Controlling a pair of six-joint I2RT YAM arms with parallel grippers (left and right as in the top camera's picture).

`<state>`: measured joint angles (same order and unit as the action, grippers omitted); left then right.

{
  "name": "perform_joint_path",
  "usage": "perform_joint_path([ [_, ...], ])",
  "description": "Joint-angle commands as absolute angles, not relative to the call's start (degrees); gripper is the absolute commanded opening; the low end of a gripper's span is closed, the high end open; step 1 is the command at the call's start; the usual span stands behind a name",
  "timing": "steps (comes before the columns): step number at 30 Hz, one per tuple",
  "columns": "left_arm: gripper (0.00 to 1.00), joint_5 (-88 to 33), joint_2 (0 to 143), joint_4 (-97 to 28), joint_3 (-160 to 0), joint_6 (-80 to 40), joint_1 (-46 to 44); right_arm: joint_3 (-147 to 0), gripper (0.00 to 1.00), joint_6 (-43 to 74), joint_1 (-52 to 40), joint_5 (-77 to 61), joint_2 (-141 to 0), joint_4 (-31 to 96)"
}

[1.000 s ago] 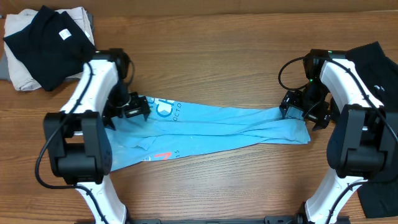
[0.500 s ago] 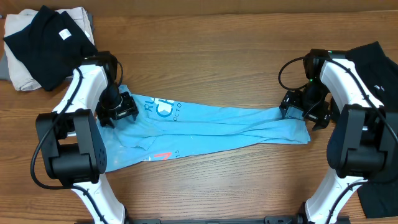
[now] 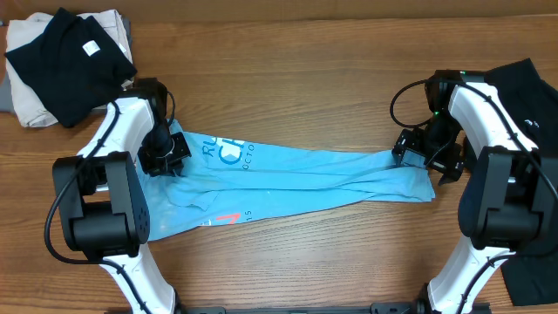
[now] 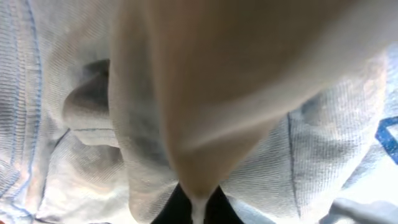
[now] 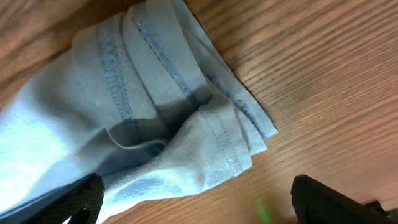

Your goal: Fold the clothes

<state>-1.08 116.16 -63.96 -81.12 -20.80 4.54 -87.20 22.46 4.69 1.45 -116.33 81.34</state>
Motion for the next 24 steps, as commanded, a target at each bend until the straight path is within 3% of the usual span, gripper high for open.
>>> perform_joint_path([
  [1, 0.04, -0.36, 116.79, -64.36, -81.49, -20.58, 4.27, -87.13, 1.0, 22.5, 4.73, 1.23, -116.4, 81.54],
  [11, 0.04, 3.49, 116.44, -78.87, -92.12, -22.72, 4.27, -87.13, 1.0, 22.52, 4.73, 1.23, -116.4, 80.62],
  [24, 0.04, 7.68, 116.44, -88.47, -90.78, -24.88, 4.6, -87.13, 1.0, 22.52, 4.73, 0.69, -116.4, 80.01],
])
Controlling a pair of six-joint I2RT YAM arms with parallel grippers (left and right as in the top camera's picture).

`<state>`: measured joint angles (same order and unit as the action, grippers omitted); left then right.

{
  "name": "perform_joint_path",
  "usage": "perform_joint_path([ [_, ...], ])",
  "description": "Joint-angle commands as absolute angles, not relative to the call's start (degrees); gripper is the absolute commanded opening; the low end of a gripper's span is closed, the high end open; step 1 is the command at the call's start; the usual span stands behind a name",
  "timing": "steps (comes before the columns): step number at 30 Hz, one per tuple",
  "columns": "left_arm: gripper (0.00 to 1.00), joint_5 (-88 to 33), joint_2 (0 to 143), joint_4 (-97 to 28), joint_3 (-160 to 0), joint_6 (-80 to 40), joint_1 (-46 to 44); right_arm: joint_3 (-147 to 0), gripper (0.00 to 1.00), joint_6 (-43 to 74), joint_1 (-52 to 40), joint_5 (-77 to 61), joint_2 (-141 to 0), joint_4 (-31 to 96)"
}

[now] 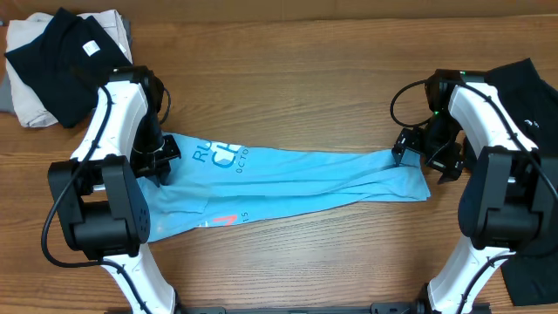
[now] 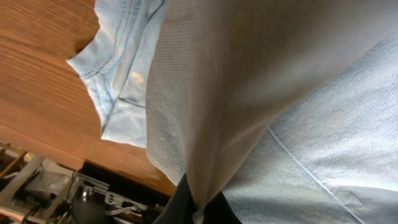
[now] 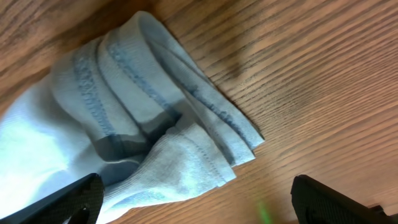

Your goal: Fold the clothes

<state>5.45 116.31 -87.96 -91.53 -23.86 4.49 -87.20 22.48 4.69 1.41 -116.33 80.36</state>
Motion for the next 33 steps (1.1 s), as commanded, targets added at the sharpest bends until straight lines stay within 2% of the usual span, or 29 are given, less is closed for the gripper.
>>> perform_joint_path([
  [1, 0.04, 7.66, 116.46, -88.68, -90.41, -24.88, 4.58, -87.13, 1.0, 22.52, 4.73, 0.25, -116.4, 79.94],
  [10, 0.04, 4.67, 116.46, -86.37, -80.77, -25.87, 4.58, -87.68, 1.0, 22.55, 4.73, -1.98, -116.4, 79.31],
  [11, 0.09, 4.64, 116.46, -86.02, -79.72, -25.96, 4.58, -88.14, 1.0, 22.52, 4.73, -2.44, -116.38, 79.42],
  [13, 0.47, 4.62, 116.46, -85.21, -78.26, -25.96, 4.58, -89.56, 1.0, 22.52, 4.73, -3.79, -116.38, 80.14],
  [16, 0.59, 4.4, 116.46, -84.36, -78.32, -26.02, 4.6, -92.71, 1.0, 22.5, 4.71, -5.28, -116.38, 81.87],
  [20, 0.47, 4.32, 116.46, -84.6, -80.99, -26.85, 4.62, -96.73, 1.0, 22.26, 4.12, -6.61, -116.38, 84.12],
  [23, 0.42, 4.1, 116.44, -86.0, -85.65, -26.85, 4.64, -97.32, 0.98, 17.85, 3.05, -12.19, -116.38, 83.35],
  [24, 0.41, 3.4, 116.44, -86.37, -87.44, -26.74, 4.54, -97.12, 0.93, 15.79, 2.48, -14.57, -116.38, 82.65],
  [26, 0.33, 0.8, 116.44, -86.04, -89.82, -24.29, 4.12, -96.95, 0.71, 14.46, 1.37, -16.23, -116.38, 81.8],
  [28, 0.11, -3.9, 116.44, -84.18, -90.61, -19.84, 3.25, -96.71, 0.34, 14.48, -0.14, -16.14, -116.38, 81.32],
  [29, 0.04, -6.11, 116.46, -83.24, -90.5, -18.28, 2.68, -96.66, 0.25, 14.48, -0.93, -16.12, -116.4, 81.34],
  [31, 0.04, -8.03, 116.49, -81.45, -89.58, -17.47, 1.23, -96.07, 0.15, 14.5, -2.55, -16.12, -116.4, 81.06],
  [33, 0.04, -8.1, 116.49, -79.55, -88.14, -17.54, -0.56, -95.26, 0.13, 14.57, -3.95, -15.55, -116.4, 80.53],
])
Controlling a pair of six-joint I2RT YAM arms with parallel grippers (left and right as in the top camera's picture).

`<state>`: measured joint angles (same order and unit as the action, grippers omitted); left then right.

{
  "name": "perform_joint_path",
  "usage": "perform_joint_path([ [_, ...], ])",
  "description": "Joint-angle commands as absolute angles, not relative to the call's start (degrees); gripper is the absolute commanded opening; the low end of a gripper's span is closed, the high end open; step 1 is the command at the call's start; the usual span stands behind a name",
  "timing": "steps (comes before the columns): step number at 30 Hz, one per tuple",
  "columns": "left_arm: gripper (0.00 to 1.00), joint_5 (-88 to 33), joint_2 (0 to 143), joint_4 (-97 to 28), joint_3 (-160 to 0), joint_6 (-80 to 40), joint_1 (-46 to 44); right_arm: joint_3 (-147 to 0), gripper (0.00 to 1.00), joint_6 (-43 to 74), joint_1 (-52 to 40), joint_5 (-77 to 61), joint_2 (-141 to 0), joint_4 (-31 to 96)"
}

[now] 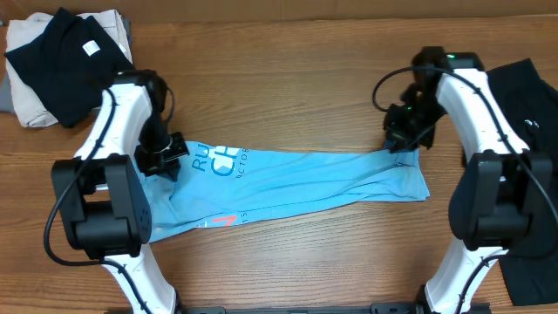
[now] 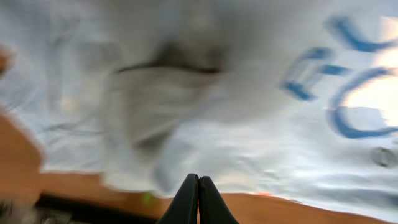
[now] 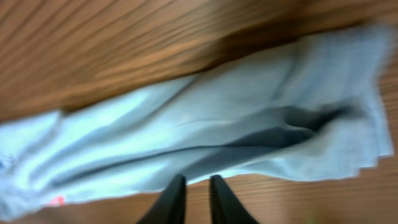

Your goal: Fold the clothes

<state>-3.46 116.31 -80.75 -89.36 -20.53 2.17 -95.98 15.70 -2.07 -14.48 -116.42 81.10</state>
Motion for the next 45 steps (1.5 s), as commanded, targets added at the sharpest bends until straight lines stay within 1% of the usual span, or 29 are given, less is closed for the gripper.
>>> perform_joint_path([
  [1, 0.04, -8.4, 116.49, -78.26, -87.02, -17.52, -1.48, -94.39, 0.13, 14.59, -4.58, -15.27, -116.4, 79.68],
  [6, 0.04, -10.24, 116.53, -70.91, -79.96, -17.56, -4.36, -88.79, 0.13, 15.0, -5.78, -15.07, -116.51, 74.24],
  [11, 0.04, -12.01, 116.55, -65.71, -74.22, -17.56, -4.4, -82.06, 0.13, 15.0, -5.23, -14.74, -116.51, 69.23],
  [15, 0.06, -11.38, 116.57, -61.98, -70.65, -18.26, -3.73, -77.21, 0.14, 18.68, -4.23, -9.91, -116.66, 66.22],
  [17, 0.05, -10.96, 116.57, -60.84, -69.21, -18.85, -2.72, -75.83, 0.13, 20.05, -3.38, -7.64, -116.73, 66.22],
  [22, 0.04, -5.58, 116.57, -61.89, -67.85, -21.06, 2.33, -75.42, 0.04, 23.14, -0.03, -2.85, -116.71, 68.01],
  [28, 0.04, -3.62, 116.57, -61.19, -67.88, -22.35, 8.32, -75.44, 0.04, 24.03, 4.16, -2.13, -116.71, 67.57],
  [33, 0.04, -3.57, 116.57, -59.66, -68.6, -23.22, 11.51, -75.44, 0.12, 24.05, 5.5, -0.89, -116.71, 64.93],
  [36, 0.04, -3.14, 116.57, -59.35, -69.65, -23.64, 13.06, -75.44, 0.13, 24.18, 5.5, -0.64, -116.71, 63.86],
  [39, 0.04, -2.26, 116.57, -59.79, -71.59, -23.81, 14.46, -75.7, 0.13, 27.9, 5.5, 2.79, -116.71, 63.9],
  [42, 0.04, -2.22, 116.57, -60.86, -74.19, -23.81, 15.75, -77.38, 0.13, 28.16, 5.52, 2.96, -116.71, 64.49],
  [45, 0.04, -1.67, 116.57, -61.76, -77.14, -23.86, 16.51, -80.49, 0.18, 28.14, 5.5, 2.96, -116.71, 65.36],
])
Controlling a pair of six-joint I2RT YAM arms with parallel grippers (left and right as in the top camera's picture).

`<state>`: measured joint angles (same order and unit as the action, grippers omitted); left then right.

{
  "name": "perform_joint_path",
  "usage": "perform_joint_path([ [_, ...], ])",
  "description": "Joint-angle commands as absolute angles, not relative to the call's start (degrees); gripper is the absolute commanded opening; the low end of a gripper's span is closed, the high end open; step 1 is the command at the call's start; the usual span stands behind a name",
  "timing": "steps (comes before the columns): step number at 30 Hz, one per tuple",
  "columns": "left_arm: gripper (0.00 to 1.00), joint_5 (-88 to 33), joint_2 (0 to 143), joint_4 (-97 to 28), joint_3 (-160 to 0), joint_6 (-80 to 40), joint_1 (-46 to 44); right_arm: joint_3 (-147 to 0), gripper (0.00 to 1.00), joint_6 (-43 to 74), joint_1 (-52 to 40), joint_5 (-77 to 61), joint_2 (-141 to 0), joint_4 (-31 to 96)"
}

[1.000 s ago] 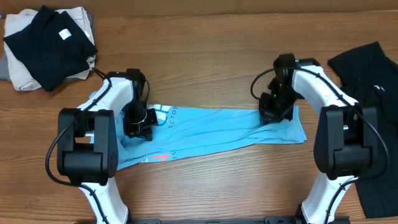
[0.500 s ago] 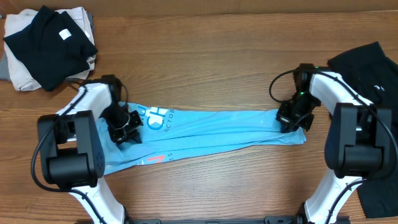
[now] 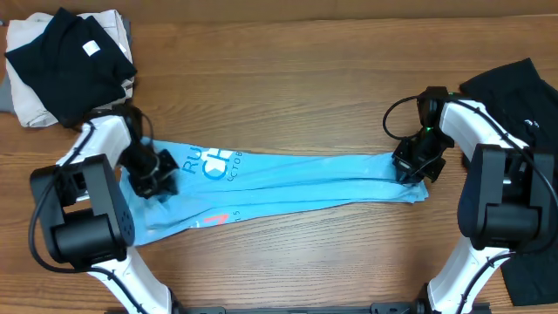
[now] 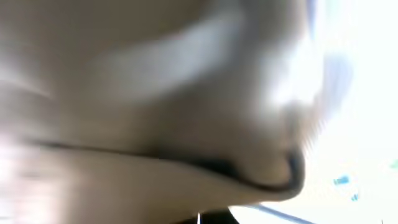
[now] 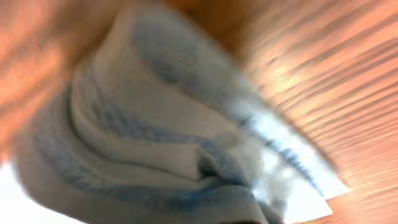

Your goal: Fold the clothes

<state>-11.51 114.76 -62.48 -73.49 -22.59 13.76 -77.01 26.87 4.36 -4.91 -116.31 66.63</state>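
A light blue shirt (image 3: 288,179) with printed lettering lies stretched in a long, narrow band across the table. My left gripper (image 3: 155,177) is pressed onto its left end. In the left wrist view blurred cloth (image 4: 155,93) fills the frame and drapes from the shut dark fingertips (image 4: 199,219) at the bottom edge. My right gripper (image 3: 413,167) sits on the shirt's right end. The right wrist view is blurred, with the bunched hem (image 5: 155,143) pulled in to the bottom edge; the fingers themselves are hidden there.
A black garment (image 3: 65,57) lies on a beige folded pile (image 3: 30,109) at the back left corner. Another black garment (image 3: 523,87) lies along the right edge, behind my right arm. Bare wooden table (image 3: 279,78) shows behind and in front of the shirt.
My left gripper has moved a little left and toward the front with the shirt's left end. My right gripper has come down from the back edge onto the right-end hem.
At first my left gripper was shut on the shirt's left end while the right stood open over the right hem. The left end was then further left. Then the right gripper was shut above the shirt's back edge; now both sit at the ends.
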Motion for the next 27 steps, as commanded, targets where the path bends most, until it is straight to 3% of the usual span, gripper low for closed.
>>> perform_joint_path([
  [1, 0.04, -1.37, 116.57, -61.95, -78.15, -23.86, 16.71, -81.6, 0.21, 28.14, 5.5, 2.98, -116.71, 65.73],
  [4, 0.04, -1.04, 116.57, -64.12, -82.43, -23.83, 17.02, -86.7, 0.33, 28.14, 5.52, 2.98, -116.71, 68.45],
  [5, 0.04, -1.04, 116.57, -65.34, -83.92, -23.81, 17.02, -88.49, 0.43, 28.14, 5.52, 2.98, -116.71, 69.69],
  [7, 0.04, -1.04, 116.55, -69.14, -88.07, -23.81, 17.02, -92.84, 0.8, 28.12, 5.54, 3.4, -116.71, 73.01],
  [9, 0.04, -1.06, 116.55, -73.47, -92.99, -23.79, 16.84, -98.61, 1.0, 28.1, 5.85, 5.13, -116.71, 77.58],
  [13, 0.04, -1.13, 116.55, -78.72, -98.7, -23.46, 16.8, -104.18, 1.0, 28.01, 7.11, 5.96, -116.71, 82.02],
  [14, 0.1, -1.32, 116.55, -79.75, -99.66, -22.65, 16.8, -104.81, 1.0, 27.7, 7.86, 5.91, -116.71, 82.67],
  [18, 0.84, -1.28, 116.57, -81.06, -99.88, -21.78, 16.82, -103.26, 1.0, 21.41, 11.62, 0.51, -116.73, 82.56],
  [19, 0.95, -1.26, 116.55, -80.9, -99.42, -21.8, 16.8, -102.32, 1.0, 19.03, 12.82, -2.44, -116.73, 82.39],
  [20, 1.0, -1.26, 116.57, -80.82, -99.22, -21.82, 16.82, -101.21, 1.0, 16.95, 13.98, -5.41, -116.79, 81.89],
  [27, 1.0, -1.3, 116.57, -78.5, -97.65, -21.85, 16.8, -90.45, 1.0, 2.92, 19.42, -24.62, -116.81, 74.0],
])
